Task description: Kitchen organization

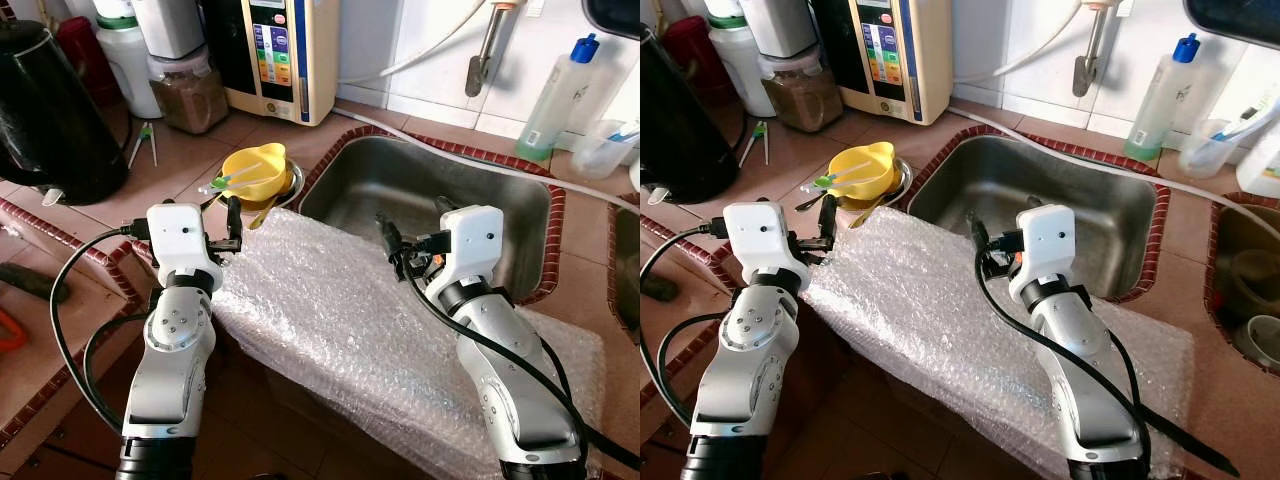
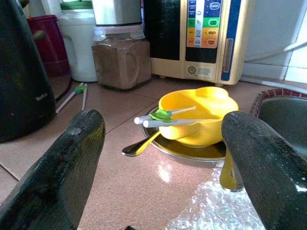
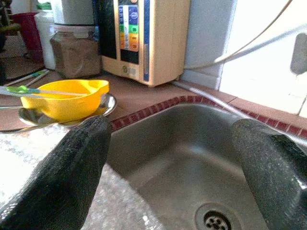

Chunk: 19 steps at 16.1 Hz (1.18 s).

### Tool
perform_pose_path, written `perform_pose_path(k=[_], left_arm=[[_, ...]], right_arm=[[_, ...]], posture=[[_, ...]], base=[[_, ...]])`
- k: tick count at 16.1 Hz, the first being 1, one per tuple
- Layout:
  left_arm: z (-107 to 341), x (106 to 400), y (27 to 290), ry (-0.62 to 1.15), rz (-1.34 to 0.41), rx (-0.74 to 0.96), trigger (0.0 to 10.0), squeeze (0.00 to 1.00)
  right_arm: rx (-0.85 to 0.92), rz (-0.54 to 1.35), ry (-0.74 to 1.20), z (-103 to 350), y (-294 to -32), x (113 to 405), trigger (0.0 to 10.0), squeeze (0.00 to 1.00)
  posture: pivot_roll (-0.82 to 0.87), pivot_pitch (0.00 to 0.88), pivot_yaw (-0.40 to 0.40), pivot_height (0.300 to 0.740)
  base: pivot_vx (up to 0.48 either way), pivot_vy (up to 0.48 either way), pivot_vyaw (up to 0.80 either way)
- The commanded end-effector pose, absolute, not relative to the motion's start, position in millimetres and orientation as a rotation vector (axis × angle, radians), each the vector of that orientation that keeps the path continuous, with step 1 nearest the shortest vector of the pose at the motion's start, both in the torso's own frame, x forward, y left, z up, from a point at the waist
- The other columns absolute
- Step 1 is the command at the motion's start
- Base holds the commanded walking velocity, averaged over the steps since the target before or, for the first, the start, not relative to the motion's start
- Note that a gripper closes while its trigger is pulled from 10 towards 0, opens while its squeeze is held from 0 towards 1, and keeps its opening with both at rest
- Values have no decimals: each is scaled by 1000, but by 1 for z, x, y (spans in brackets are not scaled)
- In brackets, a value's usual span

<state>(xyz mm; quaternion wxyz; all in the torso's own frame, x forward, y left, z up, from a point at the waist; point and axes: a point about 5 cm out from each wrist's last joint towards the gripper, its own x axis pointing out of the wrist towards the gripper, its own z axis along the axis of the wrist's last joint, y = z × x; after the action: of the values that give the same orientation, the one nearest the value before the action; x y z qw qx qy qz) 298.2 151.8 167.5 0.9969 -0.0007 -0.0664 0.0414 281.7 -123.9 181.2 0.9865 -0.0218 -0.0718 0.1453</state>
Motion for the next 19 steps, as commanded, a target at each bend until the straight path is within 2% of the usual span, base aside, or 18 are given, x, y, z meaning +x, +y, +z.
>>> perform_pose_path(k=[1,11,19], left_arm=[[171,298,153,-145,87,-3,10000,0],[169,296,150,-142,55,-25,10000,0],[168,296,147,-140,34,-30,10000,0]], right_arm=[[-22,316,-126,180,-123,281,10000,0],[-31,355,-149,180,-124,277,10000,0],[-34,366,-147,178,-124,277,10000,0]], posture=[[-102,59,27,740],[-105,56,24,740],[-108,53,26,740]], base=[[0,0,0],[0,0,0],[265,0,0]])
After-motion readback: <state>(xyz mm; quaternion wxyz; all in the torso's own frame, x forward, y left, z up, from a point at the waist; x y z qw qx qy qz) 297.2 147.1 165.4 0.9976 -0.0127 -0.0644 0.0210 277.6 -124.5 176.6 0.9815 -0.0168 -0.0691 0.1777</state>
